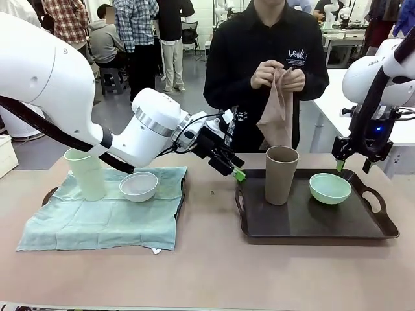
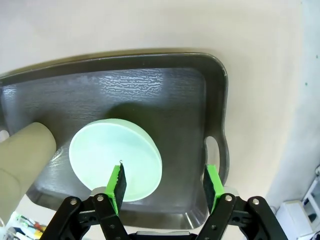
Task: Set up a tray with a mat and arrange the tableware.
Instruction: Pick up the Picnic Bowl and Reusable plastic cup from the Handle tray in front of the human's position and hold them in the air.
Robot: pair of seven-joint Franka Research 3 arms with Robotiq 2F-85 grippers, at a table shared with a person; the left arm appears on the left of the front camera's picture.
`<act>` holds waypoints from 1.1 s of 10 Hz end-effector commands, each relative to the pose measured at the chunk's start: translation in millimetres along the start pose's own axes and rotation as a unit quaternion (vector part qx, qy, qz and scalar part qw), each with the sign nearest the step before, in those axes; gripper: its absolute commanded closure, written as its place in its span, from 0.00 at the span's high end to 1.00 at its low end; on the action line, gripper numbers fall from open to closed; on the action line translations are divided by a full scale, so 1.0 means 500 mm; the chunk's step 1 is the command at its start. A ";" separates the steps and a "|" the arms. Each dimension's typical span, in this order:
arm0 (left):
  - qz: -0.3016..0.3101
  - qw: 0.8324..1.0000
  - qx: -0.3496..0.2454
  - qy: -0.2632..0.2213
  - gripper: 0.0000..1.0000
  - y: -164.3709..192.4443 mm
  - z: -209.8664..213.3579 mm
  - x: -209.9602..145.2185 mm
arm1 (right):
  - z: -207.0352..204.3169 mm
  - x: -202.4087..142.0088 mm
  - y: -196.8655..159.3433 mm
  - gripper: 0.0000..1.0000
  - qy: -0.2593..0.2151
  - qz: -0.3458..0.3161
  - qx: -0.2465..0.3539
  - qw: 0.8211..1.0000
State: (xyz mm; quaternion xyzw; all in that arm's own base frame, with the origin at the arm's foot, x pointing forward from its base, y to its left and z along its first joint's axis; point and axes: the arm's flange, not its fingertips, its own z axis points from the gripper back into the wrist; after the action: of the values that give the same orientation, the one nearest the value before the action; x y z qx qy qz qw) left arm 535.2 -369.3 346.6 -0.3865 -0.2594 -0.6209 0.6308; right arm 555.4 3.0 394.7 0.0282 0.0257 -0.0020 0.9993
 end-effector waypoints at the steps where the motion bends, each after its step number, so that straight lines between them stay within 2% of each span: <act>1: -0.003 1.000 0.004 0.008 1.00 -0.009 0.010 -0.002 | 0.005 0.005 0.005 0.81 0.007 0.003 0.009 1.000; 4: 0.000 1.000 0.000 0.000 1.00 0.000 0.001 0.001 | 0.003 0.000 0.001 0.81 0.001 0.000 0.000 1.000; 6: -0.010 1.000 0.020 -0.010 1.00 -0.007 -0.011 -0.015 | -0.016 -0.024 0.005 0.81 -0.010 0.009 -0.041 0.999; 8: -0.025 0.999 0.015 -0.020 1.00 -0.017 -0.033 -0.021 | -0.032 -0.045 0.003 0.81 -0.014 -0.004 -0.062 0.998; 11: -0.052 0.998 0.001 -0.035 1.00 0.001 -0.088 -0.017 | -0.062 -0.042 0.030 0.81 -0.016 0.011 -0.061 0.998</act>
State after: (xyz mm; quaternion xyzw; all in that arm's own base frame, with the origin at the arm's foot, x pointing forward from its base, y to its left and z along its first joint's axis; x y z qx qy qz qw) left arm 524.3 -393.1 321.5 -0.3879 -0.2755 -0.6379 0.6055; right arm 535.3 7.7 370.8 -0.0159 0.0215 0.0134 0.9996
